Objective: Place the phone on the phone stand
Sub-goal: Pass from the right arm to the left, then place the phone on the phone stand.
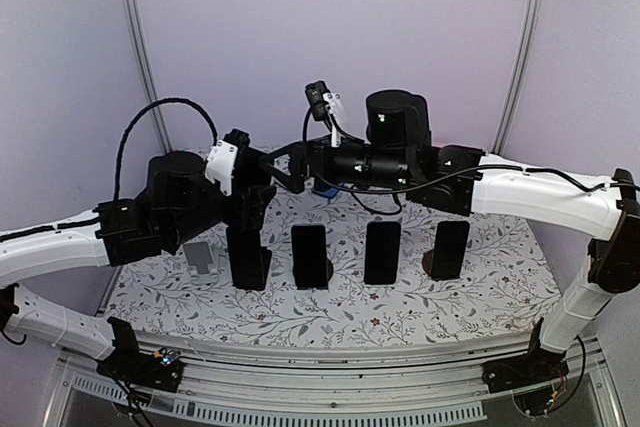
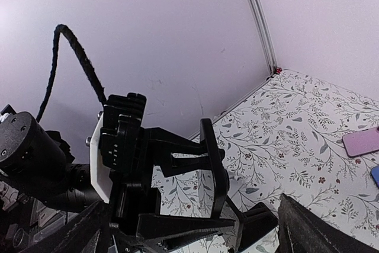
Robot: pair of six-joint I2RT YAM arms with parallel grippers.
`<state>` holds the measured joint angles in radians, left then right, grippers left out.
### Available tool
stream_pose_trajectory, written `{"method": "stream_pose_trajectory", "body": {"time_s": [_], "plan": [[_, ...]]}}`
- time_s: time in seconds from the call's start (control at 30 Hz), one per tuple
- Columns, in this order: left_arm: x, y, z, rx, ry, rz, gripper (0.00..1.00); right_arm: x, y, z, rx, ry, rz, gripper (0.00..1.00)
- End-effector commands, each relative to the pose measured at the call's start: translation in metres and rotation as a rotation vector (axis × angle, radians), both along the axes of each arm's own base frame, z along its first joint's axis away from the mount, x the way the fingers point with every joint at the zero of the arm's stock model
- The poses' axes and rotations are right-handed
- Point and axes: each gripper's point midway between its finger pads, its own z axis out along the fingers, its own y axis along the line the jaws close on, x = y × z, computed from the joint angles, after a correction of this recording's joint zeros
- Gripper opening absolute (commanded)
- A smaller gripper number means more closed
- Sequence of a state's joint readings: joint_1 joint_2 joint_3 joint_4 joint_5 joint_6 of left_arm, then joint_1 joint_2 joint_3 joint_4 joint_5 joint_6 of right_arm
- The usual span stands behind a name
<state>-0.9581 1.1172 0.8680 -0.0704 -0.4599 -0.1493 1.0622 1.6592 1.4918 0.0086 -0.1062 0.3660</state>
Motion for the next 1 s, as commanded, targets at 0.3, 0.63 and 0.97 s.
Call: {"method": "stream_pose_trajectory", "body": {"time_s": [0.3,0.63,0.97], "plan": [[0.020,0.055,0.021,-0.146,-0.021,0.202,0.37,-0.006,-0.025,0.023,0.074,-0.027,-0.059,0.99],[0.032,0.113,0.004,-0.221,0.019,0.371,0.36,-0.011,-0.046,0.021,0.090,-0.019,-0.089,0.99],[0.038,0.170,-0.040,-0.222,0.054,0.589,0.36,-0.021,-0.075,0.010,0.097,-0.002,-0.125,0.99]]}}
